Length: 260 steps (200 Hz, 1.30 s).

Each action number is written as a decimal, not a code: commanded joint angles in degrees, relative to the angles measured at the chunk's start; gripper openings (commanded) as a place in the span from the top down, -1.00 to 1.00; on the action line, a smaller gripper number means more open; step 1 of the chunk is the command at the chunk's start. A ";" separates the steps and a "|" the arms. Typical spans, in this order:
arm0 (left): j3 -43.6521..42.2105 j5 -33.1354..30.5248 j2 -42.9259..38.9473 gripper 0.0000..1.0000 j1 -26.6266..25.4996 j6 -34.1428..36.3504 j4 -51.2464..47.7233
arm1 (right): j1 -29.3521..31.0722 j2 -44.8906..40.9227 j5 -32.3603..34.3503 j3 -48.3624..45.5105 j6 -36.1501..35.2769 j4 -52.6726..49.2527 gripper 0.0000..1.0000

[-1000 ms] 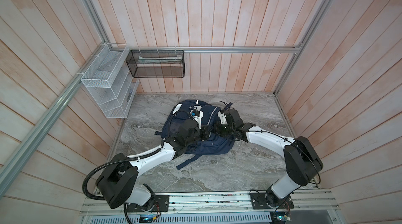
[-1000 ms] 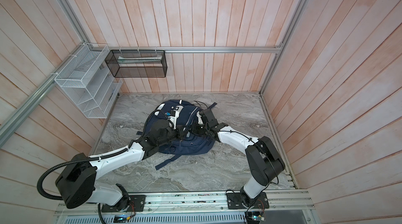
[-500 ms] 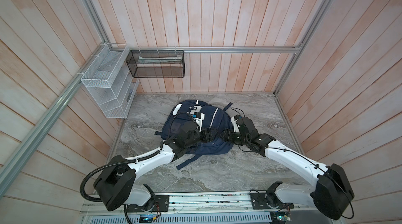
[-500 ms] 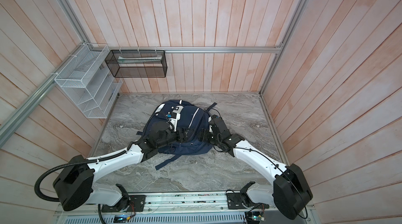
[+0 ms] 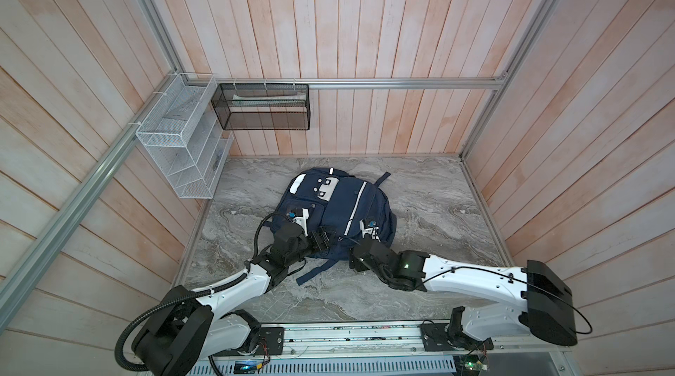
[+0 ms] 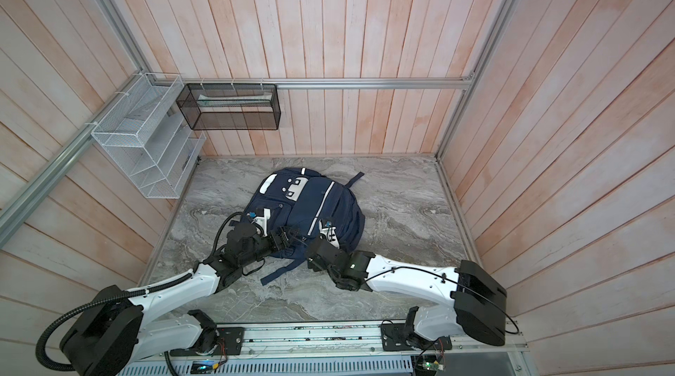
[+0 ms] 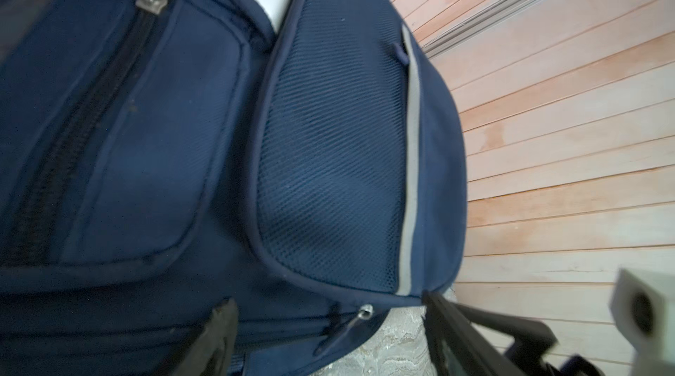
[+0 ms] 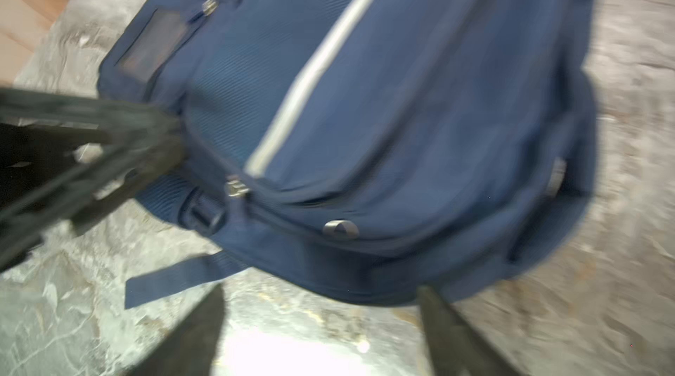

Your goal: Pack the student bag

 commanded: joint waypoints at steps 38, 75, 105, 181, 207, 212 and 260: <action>3.66 -0.57 5.38 -0.18 0.32 1.54 5.72 | 2.46 11.48 3.41 8.00 2.01 3.81 0.09; 4.54 0.46 6.41 0.62 0.40 1.41 5.15 | 0.51 17.15 6.52 9.90 4.53 3.59 0.23; 4.95 0.98 5.66 0.88 0.42 1.21 3.35 | -0.48 19.58 7.53 11.61 3.42 5.11 0.37; 3.17 1.81 7.22 1.00 2.54 1.10 3.98 | -2.80 9.79 4.35 1.97 2.50 2.37 1.00; 2.96 1.97 7.58 1.00 3.90 1.56 3.97 | -4.56 4.46 1.94 -2.08 0.14 -1.57 1.00; 2.92 2.03 7.57 1.00 4.05 1.63 3.94 | -5.08 3.50 1.49 -2.85 -0.57 -2.03 1.00; 1.91 3.77 10.34 1.00 3.86 0.65 6.53 | -15.13 -5.19 -5.01 -8.36 -15.47 4.39 1.00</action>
